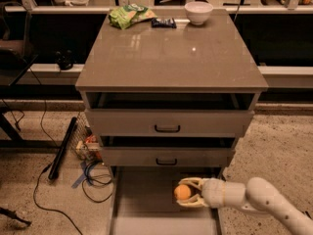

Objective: Pick orange from bottom drawer and place on counter

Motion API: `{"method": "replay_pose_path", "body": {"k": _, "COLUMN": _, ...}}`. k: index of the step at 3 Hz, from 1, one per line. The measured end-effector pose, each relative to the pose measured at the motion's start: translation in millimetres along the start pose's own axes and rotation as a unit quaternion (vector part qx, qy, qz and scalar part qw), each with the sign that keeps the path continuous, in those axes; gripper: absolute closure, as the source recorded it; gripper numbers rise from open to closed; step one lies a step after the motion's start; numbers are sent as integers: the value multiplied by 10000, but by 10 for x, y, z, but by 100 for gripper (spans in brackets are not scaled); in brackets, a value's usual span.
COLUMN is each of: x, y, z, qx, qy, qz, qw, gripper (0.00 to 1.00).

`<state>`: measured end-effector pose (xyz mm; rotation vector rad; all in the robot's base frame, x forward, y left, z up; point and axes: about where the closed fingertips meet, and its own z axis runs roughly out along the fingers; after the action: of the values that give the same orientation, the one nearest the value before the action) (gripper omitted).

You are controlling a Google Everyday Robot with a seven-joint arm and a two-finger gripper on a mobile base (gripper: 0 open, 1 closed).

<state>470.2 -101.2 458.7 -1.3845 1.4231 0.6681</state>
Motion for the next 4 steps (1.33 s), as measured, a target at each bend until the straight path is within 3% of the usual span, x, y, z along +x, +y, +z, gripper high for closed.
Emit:
{"method": "replay_pose_path", "body": {"k": 1, "x": -496, "y": -317, "z": -720, "qx": 523, "qy": -409, "qz": 58, "qw": 9978, "gripper": 100}}
{"method": "replay_pose_path", "body": {"k": 2, "x": -495, "y": -317, "z": -717, "qx": 522, "qy": -408, "qz": 56, "qw": 9978, "gripper": 100}}
{"method": "replay_pose_path", "body": {"k": 3, "x": -732, "y": -481, "z": -953, "qx": 585, "qy": -625, "qz": 94, "qw": 9963, "gripper": 100}}
{"method": "replay_pose_path", "body": {"k": 4, "x": -1150, "y": -754, "z": -1436, "qx": 755, "qy": -714, "qz": 84, "qw": 9946, "gripper": 100}}
